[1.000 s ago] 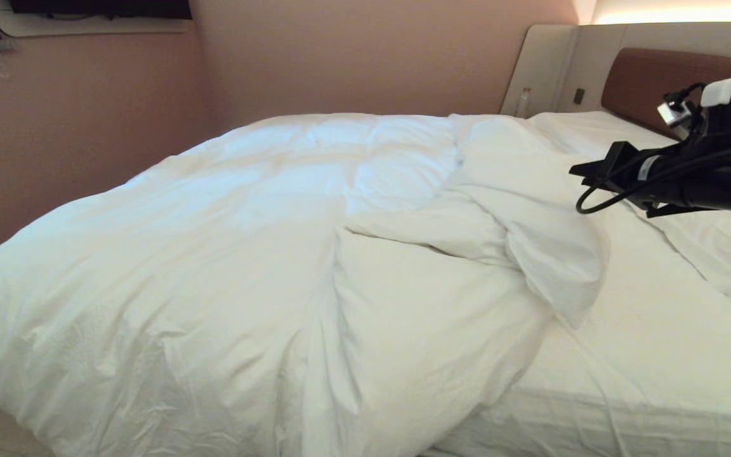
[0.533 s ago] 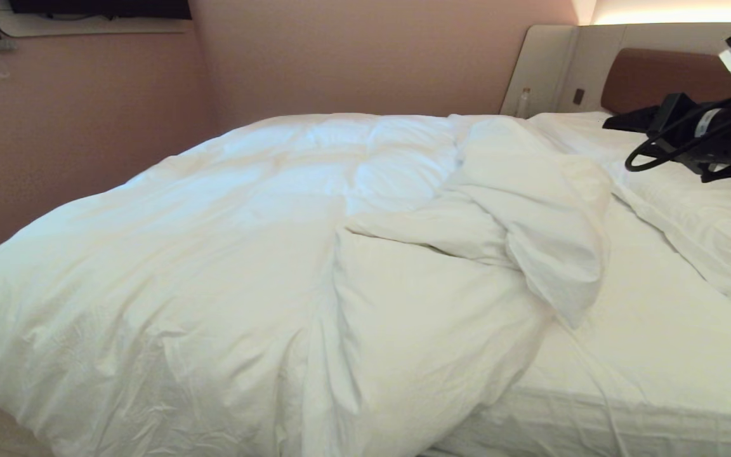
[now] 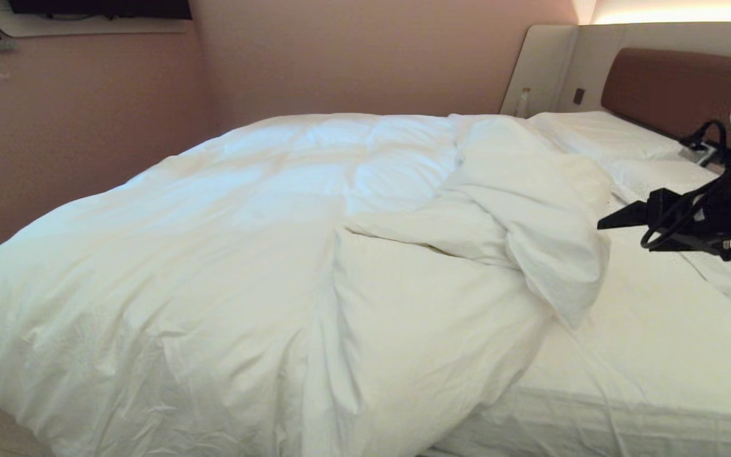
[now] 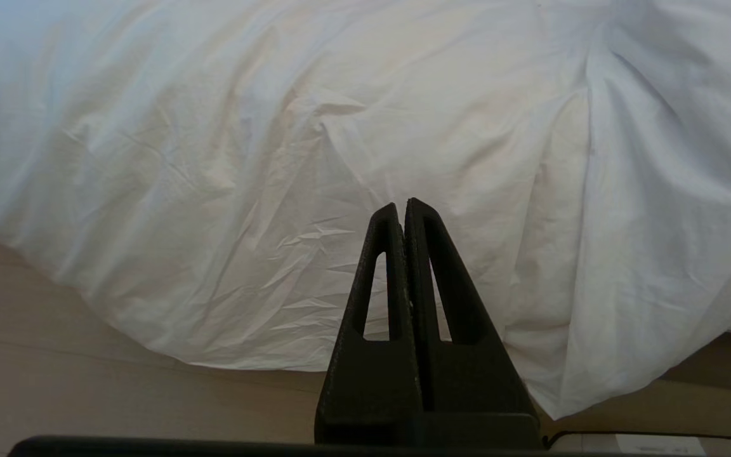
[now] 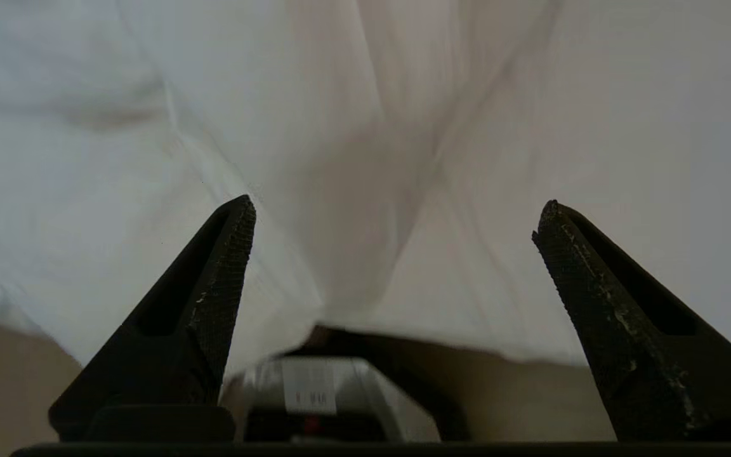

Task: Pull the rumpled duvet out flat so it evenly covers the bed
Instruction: Hold the folded corner of the quilt

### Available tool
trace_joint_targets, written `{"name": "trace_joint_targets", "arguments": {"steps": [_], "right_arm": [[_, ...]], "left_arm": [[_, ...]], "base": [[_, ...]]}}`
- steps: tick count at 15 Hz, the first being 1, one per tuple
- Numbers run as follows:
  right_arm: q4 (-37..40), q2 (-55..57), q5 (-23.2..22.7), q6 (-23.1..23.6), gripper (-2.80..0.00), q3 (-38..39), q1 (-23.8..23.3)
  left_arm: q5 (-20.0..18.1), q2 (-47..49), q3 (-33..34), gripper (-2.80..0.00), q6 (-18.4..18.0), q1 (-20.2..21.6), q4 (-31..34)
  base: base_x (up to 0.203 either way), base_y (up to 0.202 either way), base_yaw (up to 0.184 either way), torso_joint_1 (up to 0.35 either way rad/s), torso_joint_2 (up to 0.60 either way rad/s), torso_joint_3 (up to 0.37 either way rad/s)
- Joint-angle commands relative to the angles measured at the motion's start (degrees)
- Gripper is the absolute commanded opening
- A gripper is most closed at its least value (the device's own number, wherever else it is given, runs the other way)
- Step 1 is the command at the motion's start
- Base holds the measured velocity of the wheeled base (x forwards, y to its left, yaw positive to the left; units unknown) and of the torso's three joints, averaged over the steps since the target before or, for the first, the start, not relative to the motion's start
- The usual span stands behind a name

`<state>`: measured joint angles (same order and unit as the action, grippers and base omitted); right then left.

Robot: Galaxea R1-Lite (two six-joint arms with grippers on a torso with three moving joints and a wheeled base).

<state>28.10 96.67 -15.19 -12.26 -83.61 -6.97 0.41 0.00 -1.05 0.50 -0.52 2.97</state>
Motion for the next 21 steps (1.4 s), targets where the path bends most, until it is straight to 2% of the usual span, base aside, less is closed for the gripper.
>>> {"name": "trace_joint_targets", "arguments": {"steps": [1, 4, 10, 13, 15, 18, 21], "right_arm": [[9.1, 1.0, -3.7, 1.1, 0.00, 1.0, 0.0], [9.0, 2.2, -4.8, 1.8, 0.00, 1.1, -0.2], [7.2, 2.7, -16.8, 4.7, 0.00, 2.7, -4.2], [-1.0, 3.0, -25.1, 7.4, 0.00, 7.3, -6.7], [-2.4, 3.4, -26.2, 7.5, 0.00, 7.9, -7.5], [-4.0, 4.9, -34.2, 9.8, 0.00, 9.2, -7.9], [-4.4, 6.0, -34.9, 11.0, 0.00, 9.4, -8.0]], "left_arm": [[0.0, 0.0, 0.0, -2.80, 0.0, 0.0, 0.0], [0.0, 0.0, 0.0, -2.80, 0.0, 0.0, 0.0], [0.0, 0.0, 0.0, -2.80, 0.0, 0.0, 0.0], [0.0, 0.0, 0.0, -2.80, 0.0, 0.0, 0.0], [0.0, 0.0, 0.0, -2.80, 0.0, 0.0, 0.0], [0.0, 0.0, 0.0, -2.80, 0.0, 0.0, 0.0], [0.0, 0.0, 0.0, -2.80, 0.0, 0.0, 0.0]], "base": [[0.000, 0.000, 0.000, 0.000, 0.00, 0.000], [0.000, 0.000, 0.000, 0.000, 0.00, 0.000], [0.000, 0.000, 0.000, 0.000, 0.00, 0.000], [0.000, 0.000, 0.000, 0.000, 0.00, 0.000], [0.000, 0.000, 0.000, 0.000, 0.00, 0.000], [0.000, 0.000, 0.000, 0.000, 0.00, 0.000], [0.000, 0.000, 0.000, 0.000, 0.00, 0.000]]}}
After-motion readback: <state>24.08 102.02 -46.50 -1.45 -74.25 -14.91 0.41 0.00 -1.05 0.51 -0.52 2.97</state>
